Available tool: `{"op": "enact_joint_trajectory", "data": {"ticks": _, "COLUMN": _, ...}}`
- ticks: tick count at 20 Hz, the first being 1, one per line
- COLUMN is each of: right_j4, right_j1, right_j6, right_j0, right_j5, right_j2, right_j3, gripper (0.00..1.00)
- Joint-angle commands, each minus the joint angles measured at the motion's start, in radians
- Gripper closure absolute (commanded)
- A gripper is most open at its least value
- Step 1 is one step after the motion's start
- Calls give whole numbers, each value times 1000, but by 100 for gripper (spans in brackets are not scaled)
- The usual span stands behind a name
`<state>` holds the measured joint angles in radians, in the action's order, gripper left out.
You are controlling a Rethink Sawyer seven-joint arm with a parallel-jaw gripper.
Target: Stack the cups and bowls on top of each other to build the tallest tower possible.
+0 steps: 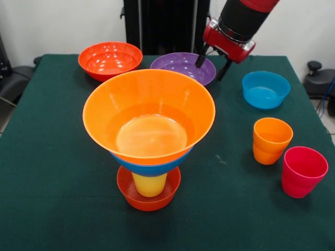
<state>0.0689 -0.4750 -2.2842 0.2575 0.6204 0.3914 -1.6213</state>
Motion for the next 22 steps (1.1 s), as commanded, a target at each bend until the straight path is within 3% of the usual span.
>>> {"op": "enact_joint_trajectory", "data": {"ticks": 1, "right_j4": 44, "right_j1": 51, "right_j6": -200, "right_j0": -4, "right_j5": -105, "right_j2": -71, "right_j3": -54, "gripper": 0}}
{"op": "enact_joint_trajectory", "data": {"ticks": 22, "right_j4": 75, "right_j1": 106, "right_j6": -208, "right_j0": 27, "right_j5": -119, "right_j2": -56, "right_j3": -46, "gripper": 0}}
